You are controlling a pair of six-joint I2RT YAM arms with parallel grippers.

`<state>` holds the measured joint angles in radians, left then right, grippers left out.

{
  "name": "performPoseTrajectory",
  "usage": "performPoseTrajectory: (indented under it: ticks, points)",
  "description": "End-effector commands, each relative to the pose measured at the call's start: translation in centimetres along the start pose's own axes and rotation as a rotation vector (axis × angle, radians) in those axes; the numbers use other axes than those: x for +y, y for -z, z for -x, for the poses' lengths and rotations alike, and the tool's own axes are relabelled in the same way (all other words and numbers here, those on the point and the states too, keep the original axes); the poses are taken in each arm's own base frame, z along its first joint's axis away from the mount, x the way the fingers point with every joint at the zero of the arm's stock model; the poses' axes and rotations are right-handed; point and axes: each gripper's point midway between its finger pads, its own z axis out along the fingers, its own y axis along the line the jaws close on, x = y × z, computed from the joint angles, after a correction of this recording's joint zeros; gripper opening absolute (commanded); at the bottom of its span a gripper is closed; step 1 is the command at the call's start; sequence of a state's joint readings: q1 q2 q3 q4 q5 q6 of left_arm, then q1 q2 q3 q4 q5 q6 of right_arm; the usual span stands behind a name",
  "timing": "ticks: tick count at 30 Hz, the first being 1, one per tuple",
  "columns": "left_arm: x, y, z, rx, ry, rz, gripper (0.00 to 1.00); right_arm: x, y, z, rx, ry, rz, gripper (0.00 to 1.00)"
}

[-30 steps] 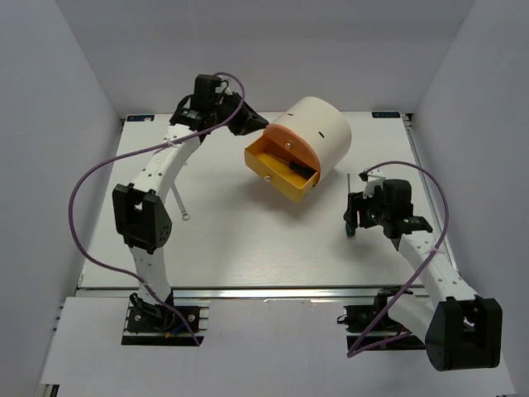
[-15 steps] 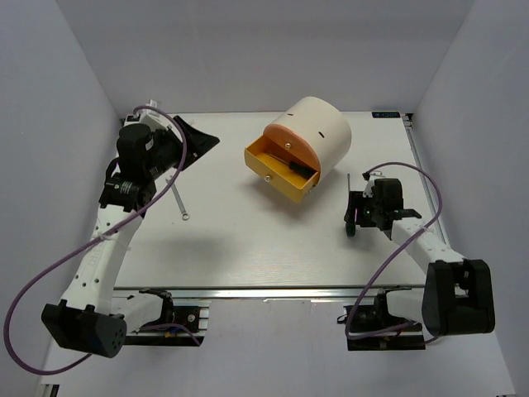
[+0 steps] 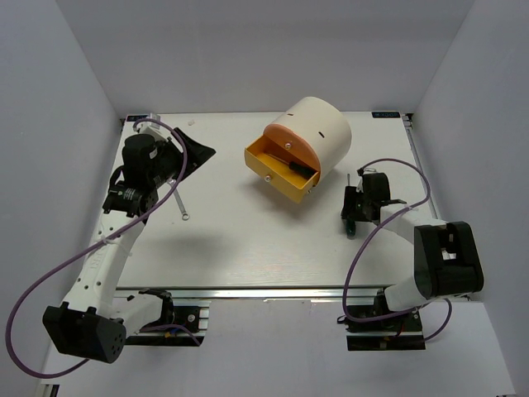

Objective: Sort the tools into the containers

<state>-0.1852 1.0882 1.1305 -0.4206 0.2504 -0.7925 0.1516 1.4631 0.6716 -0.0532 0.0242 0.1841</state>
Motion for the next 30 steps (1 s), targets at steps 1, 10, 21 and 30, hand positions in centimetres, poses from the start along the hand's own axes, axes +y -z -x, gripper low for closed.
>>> performPoseTrajectory:
  ticks: [1,10,21,30]
  points:
    - [0.4,0.6,-0.2,-0.009,-0.012,0.008,0.76,-0.1,-0.5,2.0,-0.07,-0.026,-0.033,0.57]
    - [1.0,0.7,-0.7,-0.005,-0.016,0.023,0.76,-1.5,-0.1,1.1,-0.069,-0.016,-0.104,0.23]
    - [0.9,1.9,-0.5,-0.027,-0.043,0.023,0.77,0.2,5.4,2.9,-0.101,-0.116,0.125,0.0]
    - [0.9,2.2,-0.6,-0.044,-0.055,0.006,0.78,9.1,19.0,6.4,-0.369,0.13,0.624,0.0]
